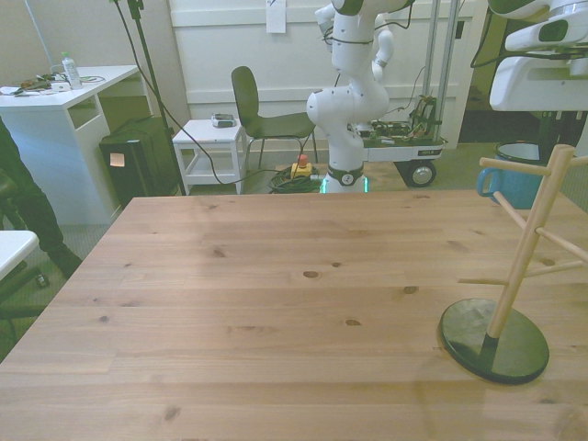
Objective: Hang the mug
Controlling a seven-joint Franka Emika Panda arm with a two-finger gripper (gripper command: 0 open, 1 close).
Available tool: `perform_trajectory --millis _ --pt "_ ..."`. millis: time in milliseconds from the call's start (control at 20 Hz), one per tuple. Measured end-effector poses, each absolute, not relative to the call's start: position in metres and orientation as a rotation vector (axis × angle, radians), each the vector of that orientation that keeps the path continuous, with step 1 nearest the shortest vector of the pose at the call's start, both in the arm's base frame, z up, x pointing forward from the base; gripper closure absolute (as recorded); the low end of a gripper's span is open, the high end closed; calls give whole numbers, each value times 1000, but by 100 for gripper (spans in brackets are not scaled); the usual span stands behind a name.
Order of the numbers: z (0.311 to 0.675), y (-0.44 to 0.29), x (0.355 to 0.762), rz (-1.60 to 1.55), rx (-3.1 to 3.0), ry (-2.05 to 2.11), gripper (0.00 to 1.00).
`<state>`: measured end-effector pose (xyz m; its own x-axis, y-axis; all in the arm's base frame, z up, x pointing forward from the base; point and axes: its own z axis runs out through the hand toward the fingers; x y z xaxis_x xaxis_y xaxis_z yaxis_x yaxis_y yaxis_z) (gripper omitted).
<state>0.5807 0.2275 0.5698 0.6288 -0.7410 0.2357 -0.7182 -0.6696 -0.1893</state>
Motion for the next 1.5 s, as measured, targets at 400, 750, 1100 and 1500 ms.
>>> perform_trajectory --millis 400,750,1100,1500 --pt "568 231 593 -460 -2766 1247 100" --pt "563 229 607 -468 -2763 1258 100" --pt "562 221 624 -480 -2756 1290 0" --pt "562 216 627 -495 -2765 1300 0"
